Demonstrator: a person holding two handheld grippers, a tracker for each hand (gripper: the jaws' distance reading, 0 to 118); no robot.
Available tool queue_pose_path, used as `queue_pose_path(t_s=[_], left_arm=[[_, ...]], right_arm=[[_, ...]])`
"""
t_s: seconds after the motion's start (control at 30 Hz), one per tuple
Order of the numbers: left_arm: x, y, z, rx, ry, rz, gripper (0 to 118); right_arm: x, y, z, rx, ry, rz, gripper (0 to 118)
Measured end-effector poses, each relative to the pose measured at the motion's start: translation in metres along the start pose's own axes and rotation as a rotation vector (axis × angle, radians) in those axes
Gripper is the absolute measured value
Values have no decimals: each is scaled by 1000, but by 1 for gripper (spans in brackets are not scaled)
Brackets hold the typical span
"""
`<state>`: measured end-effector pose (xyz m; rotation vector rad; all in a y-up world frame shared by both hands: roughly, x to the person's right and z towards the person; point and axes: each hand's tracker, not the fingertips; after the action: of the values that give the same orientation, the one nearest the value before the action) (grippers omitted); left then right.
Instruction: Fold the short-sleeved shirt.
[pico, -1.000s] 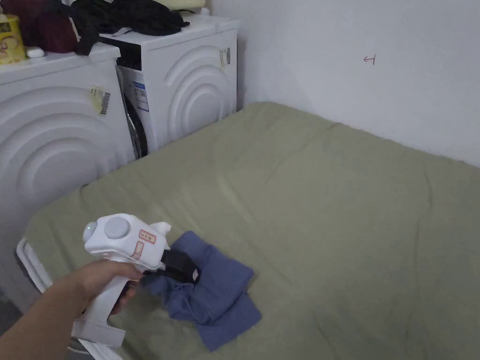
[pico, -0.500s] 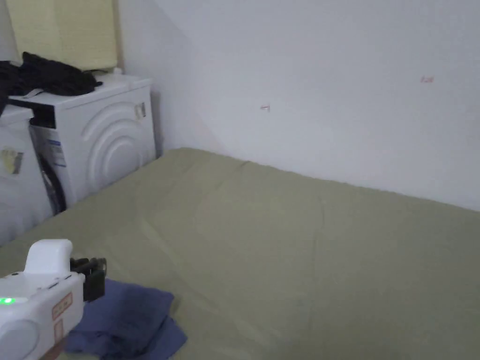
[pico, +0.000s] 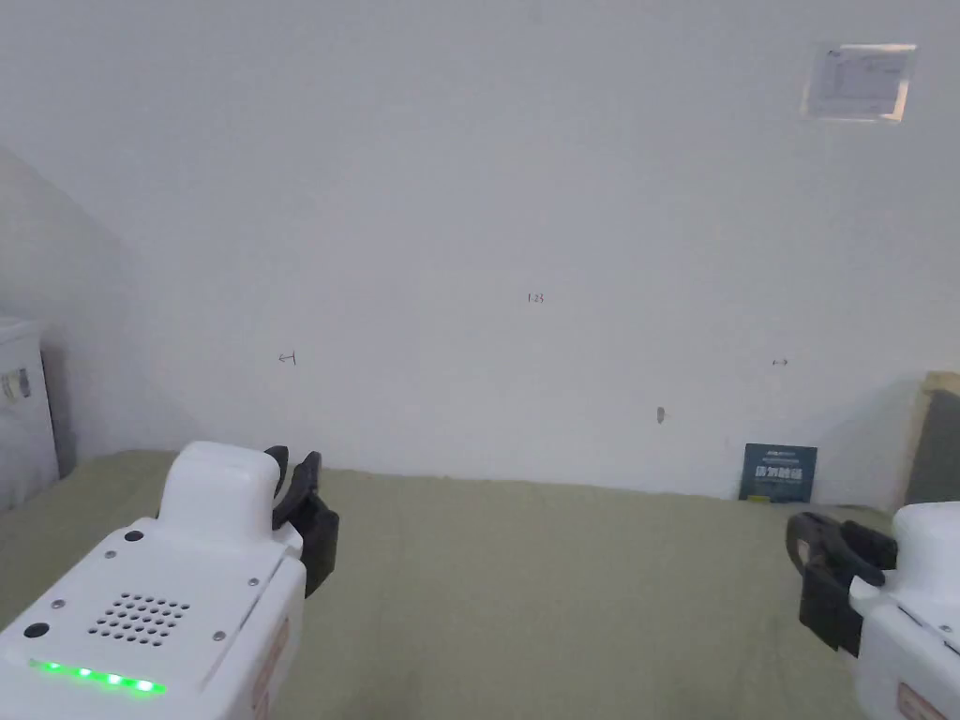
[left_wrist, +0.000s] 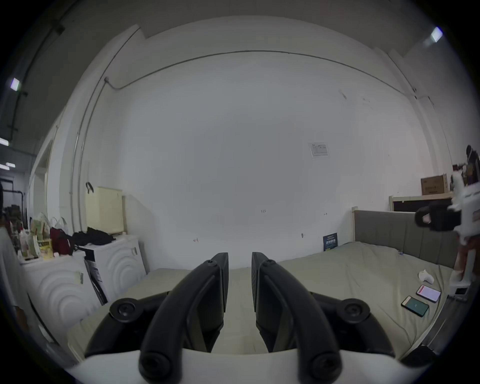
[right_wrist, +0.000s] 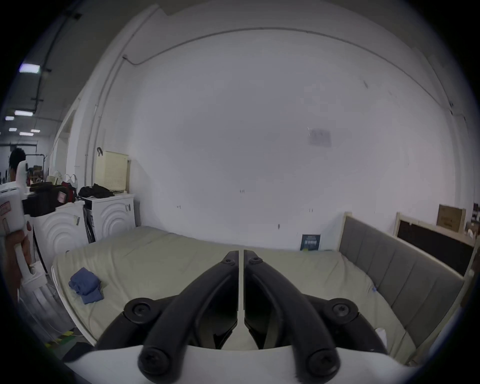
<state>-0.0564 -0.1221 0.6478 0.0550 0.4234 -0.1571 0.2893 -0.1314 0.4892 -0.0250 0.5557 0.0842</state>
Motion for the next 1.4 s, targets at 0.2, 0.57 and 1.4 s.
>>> queue_pose_path(t_s=[0.2,0.57,1.4], left_arm=[[-4,-5,16,-31,-134,174,20],[4,-14,10,-73,-96,149,20],[2,-15,9,-53,-82,178,118]], right_arm=[[-9,-11,24,3,99,-89,7],[-26,-4,8,2,6,-62,35],[-44,9,3,-56,-26,-142,118]])
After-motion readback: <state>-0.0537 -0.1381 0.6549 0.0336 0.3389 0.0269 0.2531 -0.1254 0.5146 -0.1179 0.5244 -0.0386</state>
